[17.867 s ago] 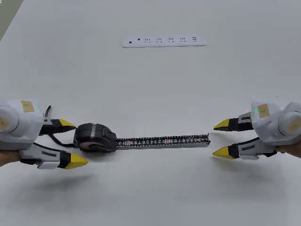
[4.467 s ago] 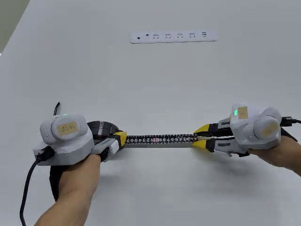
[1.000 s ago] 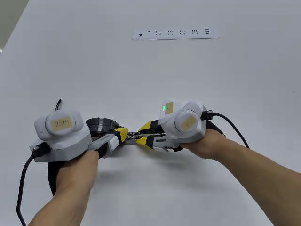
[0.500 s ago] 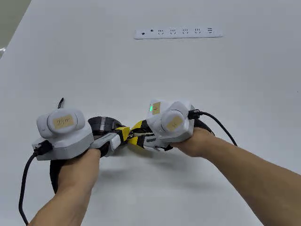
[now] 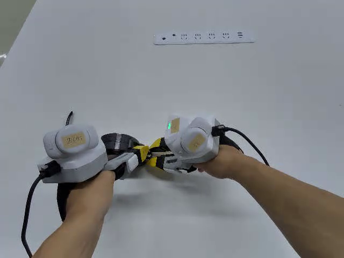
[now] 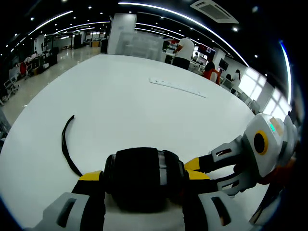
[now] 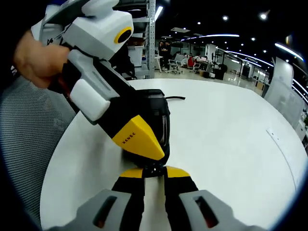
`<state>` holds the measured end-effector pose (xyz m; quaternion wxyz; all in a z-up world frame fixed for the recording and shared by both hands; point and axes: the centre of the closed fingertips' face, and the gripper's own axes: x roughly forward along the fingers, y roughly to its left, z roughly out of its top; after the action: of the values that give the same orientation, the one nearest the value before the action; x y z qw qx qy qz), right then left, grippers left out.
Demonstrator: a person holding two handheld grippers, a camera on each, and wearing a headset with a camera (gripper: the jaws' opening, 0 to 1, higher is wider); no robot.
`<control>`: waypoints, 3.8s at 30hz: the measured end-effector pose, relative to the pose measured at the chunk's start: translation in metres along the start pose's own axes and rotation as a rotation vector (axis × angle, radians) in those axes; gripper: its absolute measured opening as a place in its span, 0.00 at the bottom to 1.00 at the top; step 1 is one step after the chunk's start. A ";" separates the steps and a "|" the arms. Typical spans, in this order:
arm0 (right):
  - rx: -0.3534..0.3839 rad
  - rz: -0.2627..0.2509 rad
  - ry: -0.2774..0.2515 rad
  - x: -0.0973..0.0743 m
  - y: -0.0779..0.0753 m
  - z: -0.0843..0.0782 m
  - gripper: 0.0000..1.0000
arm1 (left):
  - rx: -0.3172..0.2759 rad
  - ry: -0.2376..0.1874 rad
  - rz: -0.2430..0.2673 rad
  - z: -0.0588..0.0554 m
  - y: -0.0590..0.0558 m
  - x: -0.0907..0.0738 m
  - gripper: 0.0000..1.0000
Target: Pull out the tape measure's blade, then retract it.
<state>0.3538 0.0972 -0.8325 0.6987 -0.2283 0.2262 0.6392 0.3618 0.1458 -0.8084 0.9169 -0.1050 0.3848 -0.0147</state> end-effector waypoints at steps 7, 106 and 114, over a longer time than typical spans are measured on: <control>-0.012 -0.001 0.010 0.001 0.001 0.000 0.14 | 0.021 -0.004 0.000 0.000 0.000 0.000 0.63; 0.240 -0.300 -0.050 -0.171 0.010 -0.096 0.57 | 0.476 -0.061 -0.394 -0.022 0.011 -0.048 0.81; 0.266 -0.308 -0.078 -0.181 0.017 -0.097 0.64 | 0.497 -0.091 -0.439 -0.024 0.005 -0.056 0.86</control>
<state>0.3198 -0.1033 -0.7996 0.8203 -0.1407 0.2438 0.4978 0.3046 0.1522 -0.7865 0.9057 0.0409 0.2962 -0.3004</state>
